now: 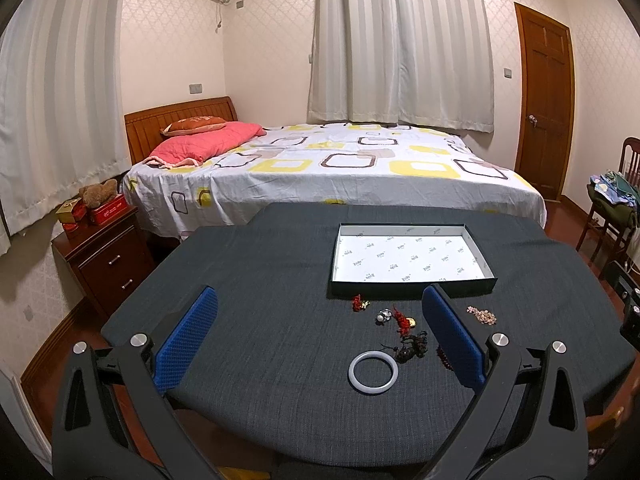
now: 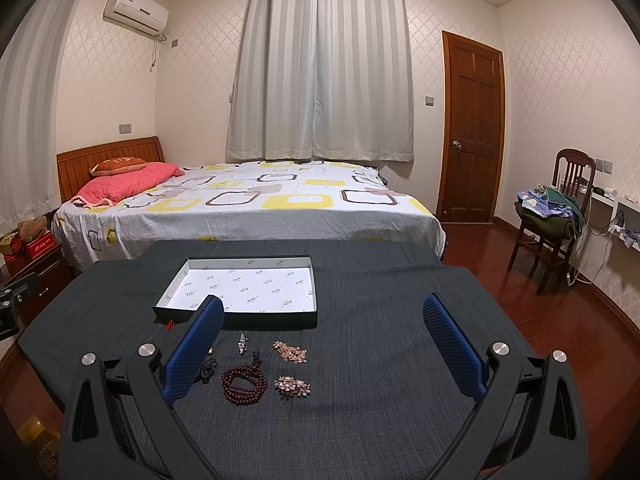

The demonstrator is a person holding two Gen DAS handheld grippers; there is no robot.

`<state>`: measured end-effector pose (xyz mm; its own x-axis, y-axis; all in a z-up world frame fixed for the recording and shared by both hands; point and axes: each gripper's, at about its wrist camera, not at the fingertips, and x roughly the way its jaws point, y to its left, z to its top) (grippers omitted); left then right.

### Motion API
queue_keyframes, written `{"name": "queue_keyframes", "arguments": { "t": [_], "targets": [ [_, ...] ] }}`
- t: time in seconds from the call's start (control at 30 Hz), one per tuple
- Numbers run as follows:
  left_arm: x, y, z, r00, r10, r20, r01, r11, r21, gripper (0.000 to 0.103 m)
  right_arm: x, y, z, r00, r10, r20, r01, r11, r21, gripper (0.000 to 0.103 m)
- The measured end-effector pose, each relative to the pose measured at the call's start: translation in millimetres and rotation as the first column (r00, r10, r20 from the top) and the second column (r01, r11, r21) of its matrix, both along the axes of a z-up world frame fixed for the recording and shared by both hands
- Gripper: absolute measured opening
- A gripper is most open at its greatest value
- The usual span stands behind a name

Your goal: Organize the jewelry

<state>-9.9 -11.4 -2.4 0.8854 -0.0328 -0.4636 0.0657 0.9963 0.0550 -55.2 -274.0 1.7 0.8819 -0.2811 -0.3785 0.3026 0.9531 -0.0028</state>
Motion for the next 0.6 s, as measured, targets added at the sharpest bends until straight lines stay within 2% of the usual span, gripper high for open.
{"name": "queue_keyframes", "arguments": {
  "t": [0.6],
  "targets": [
    [-2.0, -0.1, -1.7, 1.000, 0.001, -0.004, -0.001, 1.000, 0.003, 0.100, 0.6, 1.2, -2.2, 1.000, 0.003, -0.007, -0.003, 1.000, -0.002, 0.097]
  ]
}}
